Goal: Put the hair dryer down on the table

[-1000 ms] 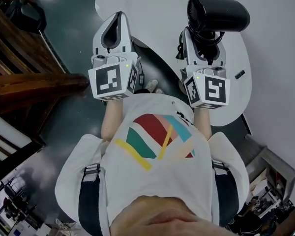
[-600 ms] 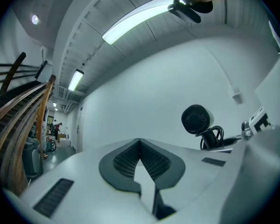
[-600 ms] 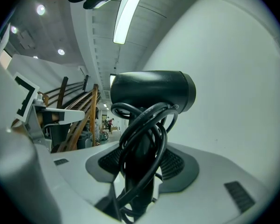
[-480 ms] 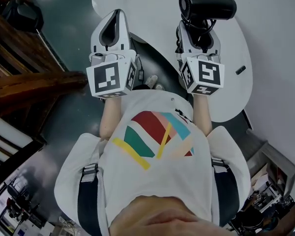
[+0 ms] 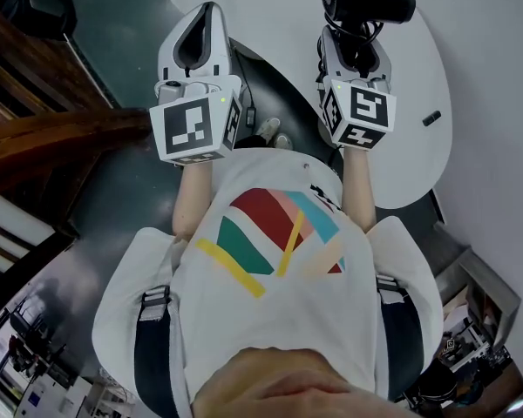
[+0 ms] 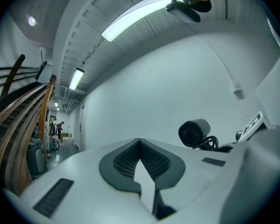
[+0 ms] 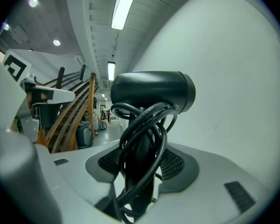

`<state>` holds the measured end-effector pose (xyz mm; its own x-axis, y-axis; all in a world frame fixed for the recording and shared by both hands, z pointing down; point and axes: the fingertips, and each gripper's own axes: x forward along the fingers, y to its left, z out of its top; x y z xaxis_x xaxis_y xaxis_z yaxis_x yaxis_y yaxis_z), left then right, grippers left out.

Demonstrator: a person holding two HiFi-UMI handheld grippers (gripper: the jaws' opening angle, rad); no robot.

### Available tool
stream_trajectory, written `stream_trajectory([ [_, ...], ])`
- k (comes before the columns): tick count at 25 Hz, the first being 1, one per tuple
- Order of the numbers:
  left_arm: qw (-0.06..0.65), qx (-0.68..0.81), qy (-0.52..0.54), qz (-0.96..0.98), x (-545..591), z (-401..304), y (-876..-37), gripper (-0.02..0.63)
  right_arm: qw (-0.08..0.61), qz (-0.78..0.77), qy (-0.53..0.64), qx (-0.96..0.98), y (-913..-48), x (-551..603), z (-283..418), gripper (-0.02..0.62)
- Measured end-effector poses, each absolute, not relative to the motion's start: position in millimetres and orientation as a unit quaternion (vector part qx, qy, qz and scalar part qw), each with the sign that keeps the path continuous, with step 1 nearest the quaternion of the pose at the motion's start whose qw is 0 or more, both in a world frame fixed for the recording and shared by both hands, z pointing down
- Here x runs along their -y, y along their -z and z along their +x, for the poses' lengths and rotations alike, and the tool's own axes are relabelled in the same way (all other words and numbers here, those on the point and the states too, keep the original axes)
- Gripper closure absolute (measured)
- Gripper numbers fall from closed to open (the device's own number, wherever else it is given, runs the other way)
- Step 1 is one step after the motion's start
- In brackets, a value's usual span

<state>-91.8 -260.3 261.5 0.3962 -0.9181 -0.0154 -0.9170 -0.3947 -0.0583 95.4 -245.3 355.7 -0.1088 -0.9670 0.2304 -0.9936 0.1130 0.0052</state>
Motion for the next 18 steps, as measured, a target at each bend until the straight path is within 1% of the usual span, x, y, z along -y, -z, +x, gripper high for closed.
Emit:
stream_trajectory([
  [18,0.024,-0.554,0.023,-0.832,268.8,-98.4,-271.3,0.592,0.157,0.66,-0.121,0.725,-422.4,248.5,100.6,0.377],
])
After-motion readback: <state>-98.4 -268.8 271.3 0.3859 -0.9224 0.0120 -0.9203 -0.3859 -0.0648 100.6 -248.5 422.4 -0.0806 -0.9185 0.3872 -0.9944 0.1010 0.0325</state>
